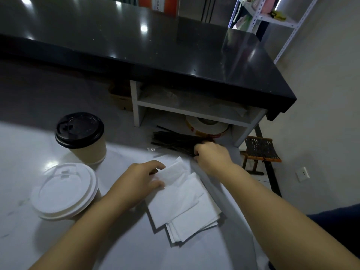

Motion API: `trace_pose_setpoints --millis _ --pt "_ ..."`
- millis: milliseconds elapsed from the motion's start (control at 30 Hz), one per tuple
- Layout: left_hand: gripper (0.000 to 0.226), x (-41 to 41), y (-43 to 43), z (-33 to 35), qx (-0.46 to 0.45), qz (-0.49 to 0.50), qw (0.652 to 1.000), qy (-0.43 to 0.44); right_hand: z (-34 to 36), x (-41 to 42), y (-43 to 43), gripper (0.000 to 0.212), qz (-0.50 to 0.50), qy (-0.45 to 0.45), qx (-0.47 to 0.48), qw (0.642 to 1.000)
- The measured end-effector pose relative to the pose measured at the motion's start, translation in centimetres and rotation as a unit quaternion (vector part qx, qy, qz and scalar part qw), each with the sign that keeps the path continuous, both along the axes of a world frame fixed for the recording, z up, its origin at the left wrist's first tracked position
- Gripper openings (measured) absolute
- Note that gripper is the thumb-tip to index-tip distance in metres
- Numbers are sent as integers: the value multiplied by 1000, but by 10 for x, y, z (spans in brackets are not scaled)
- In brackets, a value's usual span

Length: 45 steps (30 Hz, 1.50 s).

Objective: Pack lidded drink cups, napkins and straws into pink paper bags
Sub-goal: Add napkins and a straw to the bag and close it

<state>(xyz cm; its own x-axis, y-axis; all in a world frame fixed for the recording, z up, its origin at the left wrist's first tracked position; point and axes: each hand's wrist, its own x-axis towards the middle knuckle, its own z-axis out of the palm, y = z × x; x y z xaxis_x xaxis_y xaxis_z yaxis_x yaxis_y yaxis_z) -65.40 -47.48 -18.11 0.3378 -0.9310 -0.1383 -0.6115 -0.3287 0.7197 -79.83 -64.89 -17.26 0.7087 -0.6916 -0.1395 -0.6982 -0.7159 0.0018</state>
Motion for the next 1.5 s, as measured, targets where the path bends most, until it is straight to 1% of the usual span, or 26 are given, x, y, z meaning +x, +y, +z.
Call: trace_pose_setpoints --millis 100,167,267,333,500,633,833,900,1000,1067,1200,1367,1500 --pt "34 1 0 1 -4 -1 1000 2 2 -1 -1 19 -11 -9 21 1000" --pt "32 1 0 1 -8 -5 1000 3 5 -2 -1 20 -27 -26 53 998" --pt "30 1 1 1 -12 -7 1000 -1 14 -1 -1 15 -48 -101 119 987" --pt "30 2 1 2 -16 -6 1000 -2 20 0 -2 15 -55 -130 150 979" --pt "30 4 5 3 -10 -7 1000 -18 33 -8 1 27 -69 -127 192 971" --pt "29 2 7 6 -8 -7 999 -34 35 -23 9 29 -90 -119 172 974" --pt "27 -11 10 9 -18 -8 999 -50 30 -44 21 21 -142 -167 156 963" --pt "26 -14 11 10 -18 -8 998 -55 28 -47 23 17 -142 -156 136 968" --pt "22 -16 12 13 -18 -9 998 -60 27 -50 25 17 -112 -124 80 983" --pt "17 -17 12 16 -17 -10 998 -64 28 -53 26 17 -114 -130 74 982" --pt "9 -20 15 31 -35 -23 995 -90 39 -59 32 18 -121 -196 83 970" --pt "6 -12 28 77 -136 -28 982 -130 68 -55 43 19 -75 -329 64 939" --pt "11 8 53 124 -202 -25 965 -163 98 -35 61 15 -26 -378 75 923"
